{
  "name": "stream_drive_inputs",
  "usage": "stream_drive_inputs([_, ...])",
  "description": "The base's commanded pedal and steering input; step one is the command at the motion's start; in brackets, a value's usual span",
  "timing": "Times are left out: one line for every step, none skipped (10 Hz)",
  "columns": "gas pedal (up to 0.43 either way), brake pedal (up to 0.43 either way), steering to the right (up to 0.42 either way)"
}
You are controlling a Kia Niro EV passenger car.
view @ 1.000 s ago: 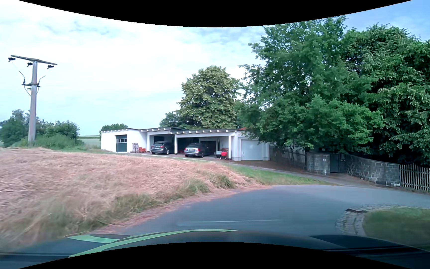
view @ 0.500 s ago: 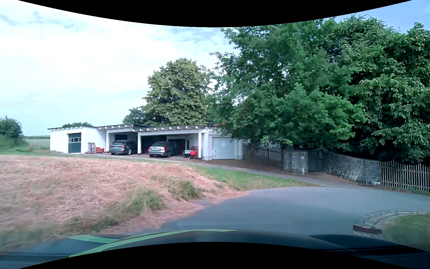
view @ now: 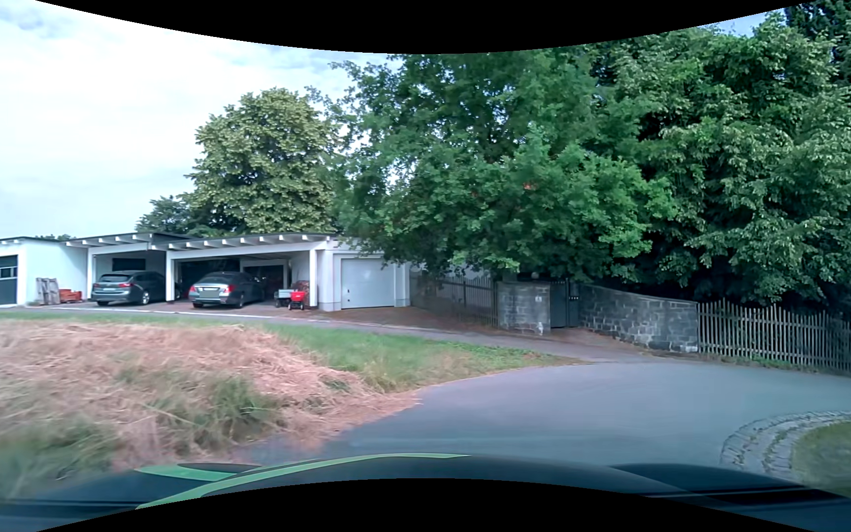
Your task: Follow the waypoints while adhering to traffic rules and regulations
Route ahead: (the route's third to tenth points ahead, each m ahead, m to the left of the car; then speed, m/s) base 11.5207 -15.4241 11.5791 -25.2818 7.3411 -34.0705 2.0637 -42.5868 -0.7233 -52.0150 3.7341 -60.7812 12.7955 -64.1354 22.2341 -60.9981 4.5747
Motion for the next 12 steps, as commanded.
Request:
stream_drive_inputs([0.0,0.006,0.342])
stream_drive_inputs([0.0,0.012,0.349])
stream_drive_inputs([0.0,0.024,0.356])
stream_drive_inputs([0.0,0.03,0.365])
stream_drive_inputs([0.0,0.049,0.372])
stream_drive_inputs([0.0,0.055,0.376])
stream_drive_inputs([0.0,0.061,0.378])
stream_drive_inputs([0.0,0.067,0.379])
stream_drive_inputs([0.0,0.067,0.38])
stream_drive_inputs([0.0,0.067,0.383])
stream_drive_inputs([0.0,0.067,0.384])
stream_drive_inputs([0.0,0.067,0.384])
